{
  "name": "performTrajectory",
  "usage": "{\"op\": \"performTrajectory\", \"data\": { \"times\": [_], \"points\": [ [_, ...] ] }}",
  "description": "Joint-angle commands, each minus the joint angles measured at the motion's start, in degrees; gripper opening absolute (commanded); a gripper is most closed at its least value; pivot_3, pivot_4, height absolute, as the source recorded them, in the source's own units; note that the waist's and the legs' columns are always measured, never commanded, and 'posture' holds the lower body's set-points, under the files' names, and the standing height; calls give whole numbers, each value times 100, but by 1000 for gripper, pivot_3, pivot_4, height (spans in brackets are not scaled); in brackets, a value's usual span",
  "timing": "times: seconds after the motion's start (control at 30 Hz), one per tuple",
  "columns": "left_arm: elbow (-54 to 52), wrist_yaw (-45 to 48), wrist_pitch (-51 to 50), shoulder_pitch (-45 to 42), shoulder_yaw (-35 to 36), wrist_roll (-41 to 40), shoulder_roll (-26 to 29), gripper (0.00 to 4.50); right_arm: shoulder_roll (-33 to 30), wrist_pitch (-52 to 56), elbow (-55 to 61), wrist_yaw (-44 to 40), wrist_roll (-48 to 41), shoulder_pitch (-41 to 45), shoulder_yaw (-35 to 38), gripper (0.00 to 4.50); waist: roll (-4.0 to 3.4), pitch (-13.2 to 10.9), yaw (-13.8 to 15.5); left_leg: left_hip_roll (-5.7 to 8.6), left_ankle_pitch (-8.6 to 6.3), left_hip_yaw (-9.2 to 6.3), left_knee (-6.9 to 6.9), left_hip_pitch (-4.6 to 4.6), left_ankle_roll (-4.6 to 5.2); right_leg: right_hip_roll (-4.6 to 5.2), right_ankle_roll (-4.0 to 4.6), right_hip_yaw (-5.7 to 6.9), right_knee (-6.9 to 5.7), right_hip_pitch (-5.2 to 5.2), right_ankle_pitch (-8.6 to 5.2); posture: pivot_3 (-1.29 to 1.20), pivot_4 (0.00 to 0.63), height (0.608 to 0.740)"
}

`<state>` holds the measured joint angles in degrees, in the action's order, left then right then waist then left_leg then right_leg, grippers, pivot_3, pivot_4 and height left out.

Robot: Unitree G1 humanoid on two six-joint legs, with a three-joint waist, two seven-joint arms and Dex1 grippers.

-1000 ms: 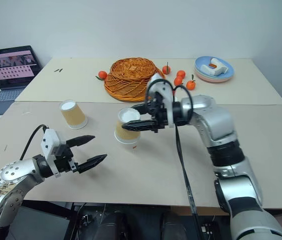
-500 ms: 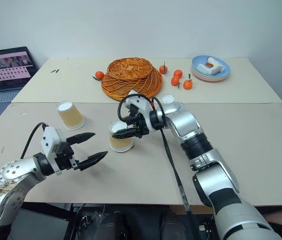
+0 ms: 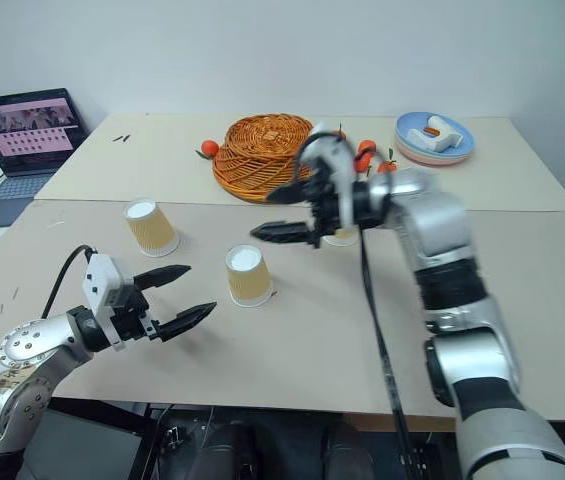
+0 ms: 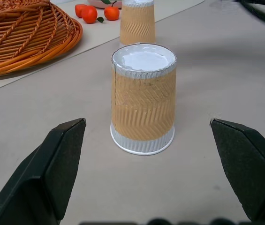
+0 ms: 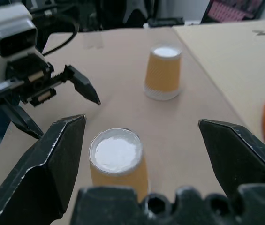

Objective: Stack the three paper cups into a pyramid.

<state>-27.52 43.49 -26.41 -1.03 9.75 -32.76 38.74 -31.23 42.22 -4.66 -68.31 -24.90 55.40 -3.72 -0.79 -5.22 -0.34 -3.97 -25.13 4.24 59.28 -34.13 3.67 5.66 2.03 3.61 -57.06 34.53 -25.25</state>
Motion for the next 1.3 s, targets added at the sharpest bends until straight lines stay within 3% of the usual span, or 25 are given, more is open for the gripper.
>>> {"op": "performTrajectory", "data": {
  "times": [0.03,0.07,0.17,0.27,0.37,0.57,0.93,1.3],
  "points": [
    [-111,7,127,0,51,50,0,4500,-512,590,951,-11,-766,-547,790,4471,1,-1,8,0,0,-4,0,0,1,0,0,2,1,-3,0,0,150,638],
    [-106,-13,121,-1,56,48,-17,4500,-673,624,1152,196,-702,-798,911,4471,1,-1,10,1,0,-5,0,0,1,0,0,2,0,-4,0,0,150,638],
    [-114,-78,91,-26,58,63,-58,4500,-619,927,1147,2239,454,-1260,906,4471,1,-1,-28,-1,0,-8,-1,5,1,-2,0,1,-4,-8,0,0,150,638],
    [-119,-82,57,-77,54,81,-75,4500,-345,254,859,3847,1720,-1370,426,4471,2,0,-65,-4,5,-8,-4,14,-7,-3,0,-2,-11,-12,0,0,150,638],
    [-83,-121,39,-169,48,101,-100,4500,199,114,518,4682,1993,-1343,534,4471,2,-1,-75,-3,16,-7,-1,5,-26,-12,2,-11,-37,11,-1,0,150,638],
    [5,-98,40,-247,66,103,-79,4500,1027,114,116,4964,1453,-1125,1141,4471,2,-2,-53,-4,20,-8,-1,-12,-32,-37,3,-36,-51,35,-4,0,150,638],
    [22,-139,61,-262,72,125,-89,4500,1118,-562,-1215,4794,1463,-524,948,4471,2,-2,-88,4,19,-6,0,-20,-31,-51,-2,-69,-57,54,-4,0,150,638],
    [-72,-263,12,-213,148,86,-90,4500,1228,-596,-1124,4265,1405,-557,600,4471,2,-1,-123,5,19,-7,0,-16,-30,-57,-2,-81,-63,56,-4,0,150,638]
  ]
}}
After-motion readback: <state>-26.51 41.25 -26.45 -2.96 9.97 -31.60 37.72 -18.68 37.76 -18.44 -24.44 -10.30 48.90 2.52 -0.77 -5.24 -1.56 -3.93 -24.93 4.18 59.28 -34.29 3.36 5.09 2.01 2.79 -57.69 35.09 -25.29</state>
